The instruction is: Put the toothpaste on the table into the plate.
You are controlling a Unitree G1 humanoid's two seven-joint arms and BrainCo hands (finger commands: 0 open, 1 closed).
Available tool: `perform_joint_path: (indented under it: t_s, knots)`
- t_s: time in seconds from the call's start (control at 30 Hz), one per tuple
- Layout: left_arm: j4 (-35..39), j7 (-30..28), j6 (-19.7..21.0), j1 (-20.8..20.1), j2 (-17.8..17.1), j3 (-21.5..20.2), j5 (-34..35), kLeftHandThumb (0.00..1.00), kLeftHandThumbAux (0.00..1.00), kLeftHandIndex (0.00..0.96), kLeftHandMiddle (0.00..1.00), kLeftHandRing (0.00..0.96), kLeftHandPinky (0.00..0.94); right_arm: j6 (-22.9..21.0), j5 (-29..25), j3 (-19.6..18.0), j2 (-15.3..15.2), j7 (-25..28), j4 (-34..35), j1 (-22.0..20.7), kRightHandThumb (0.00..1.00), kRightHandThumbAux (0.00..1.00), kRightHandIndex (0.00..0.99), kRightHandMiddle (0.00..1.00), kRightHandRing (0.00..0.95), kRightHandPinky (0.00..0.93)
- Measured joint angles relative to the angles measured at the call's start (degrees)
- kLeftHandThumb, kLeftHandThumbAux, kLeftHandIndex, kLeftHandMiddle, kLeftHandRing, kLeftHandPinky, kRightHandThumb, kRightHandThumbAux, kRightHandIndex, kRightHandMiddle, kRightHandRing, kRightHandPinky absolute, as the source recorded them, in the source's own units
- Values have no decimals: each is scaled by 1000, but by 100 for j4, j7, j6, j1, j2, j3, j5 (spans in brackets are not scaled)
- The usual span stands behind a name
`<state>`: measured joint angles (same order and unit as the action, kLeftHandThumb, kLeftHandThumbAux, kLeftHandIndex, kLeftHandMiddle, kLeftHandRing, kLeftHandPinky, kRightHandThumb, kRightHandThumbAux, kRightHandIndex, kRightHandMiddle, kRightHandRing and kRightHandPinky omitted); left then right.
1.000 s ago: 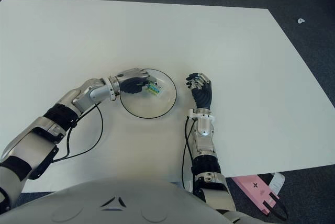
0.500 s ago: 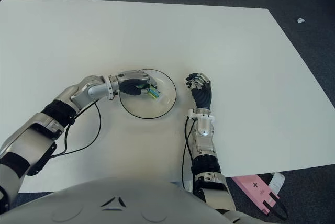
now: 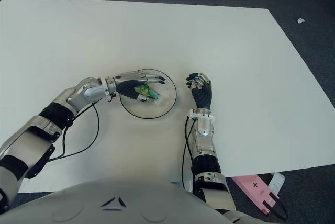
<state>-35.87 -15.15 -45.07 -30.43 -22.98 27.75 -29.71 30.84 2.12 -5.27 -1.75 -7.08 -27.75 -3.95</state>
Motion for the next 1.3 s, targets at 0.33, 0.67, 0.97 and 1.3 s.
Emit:
perform_joint_path:
  t_s: [0.33,0.67,0.97,1.3]
  knots:
    - [189,-1,1,77,-31,-117,120,215,260,0,0,0,16,-2,4,6,-6,-1,-1,0,709,729,431,517,528,533]
    - [422,-4,30,155,-111,-277,181,232,257,0,0,0,33,-10,14,10,-10,-6,-7,-10,709,729,431,518,527,523]
    - [522,74,74,285,-106,-486,204,243,267,0,0,0,19,-21,4,6,14,-6,7,-8,709,728,430,518,520,514]
    - [914,853,393,832,185,-1108,521,89,585,0,0,0,122,-21,-14,-3,37,1,24,-1,709,727,430,516,513,510]
